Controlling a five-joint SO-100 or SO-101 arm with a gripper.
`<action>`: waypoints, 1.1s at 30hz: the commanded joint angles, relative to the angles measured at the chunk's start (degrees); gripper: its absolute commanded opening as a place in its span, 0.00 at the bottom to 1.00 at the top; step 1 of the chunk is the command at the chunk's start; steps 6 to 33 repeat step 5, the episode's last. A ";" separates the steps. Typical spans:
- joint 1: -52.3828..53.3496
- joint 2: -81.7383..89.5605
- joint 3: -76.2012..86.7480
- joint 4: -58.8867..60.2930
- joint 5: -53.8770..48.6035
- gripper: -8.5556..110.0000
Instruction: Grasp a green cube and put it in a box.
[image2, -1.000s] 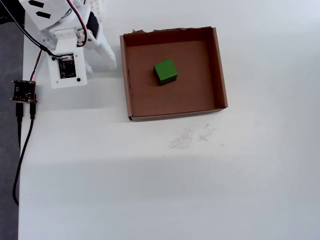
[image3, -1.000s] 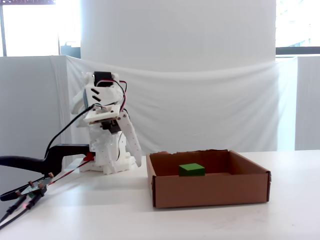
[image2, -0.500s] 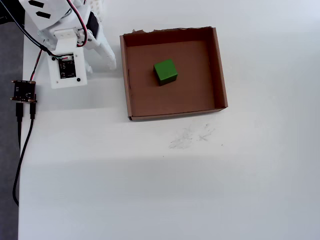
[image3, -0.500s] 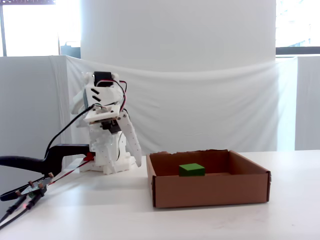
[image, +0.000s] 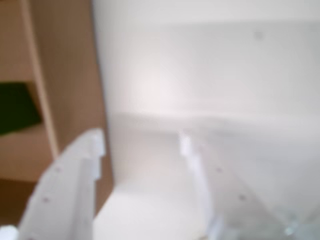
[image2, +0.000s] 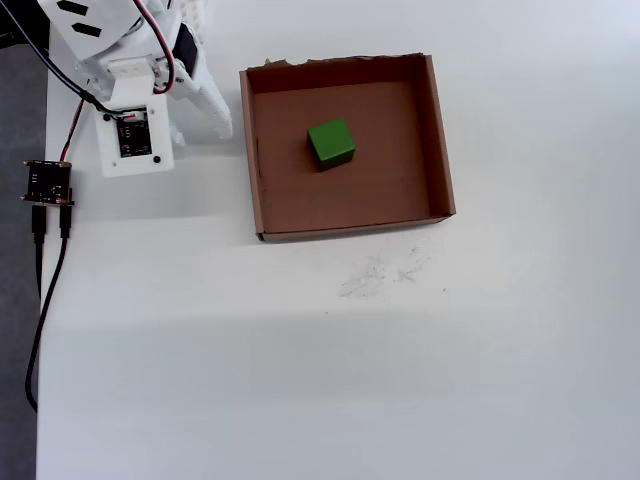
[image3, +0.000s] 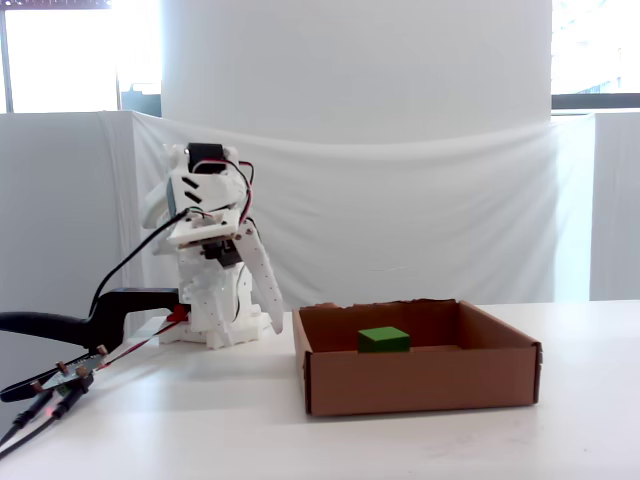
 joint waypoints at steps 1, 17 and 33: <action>0.00 0.18 -0.26 0.62 0.26 0.25; 0.00 0.18 -0.26 0.62 0.26 0.25; 0.00 0.18 -0.26 0.62 0.26 0.25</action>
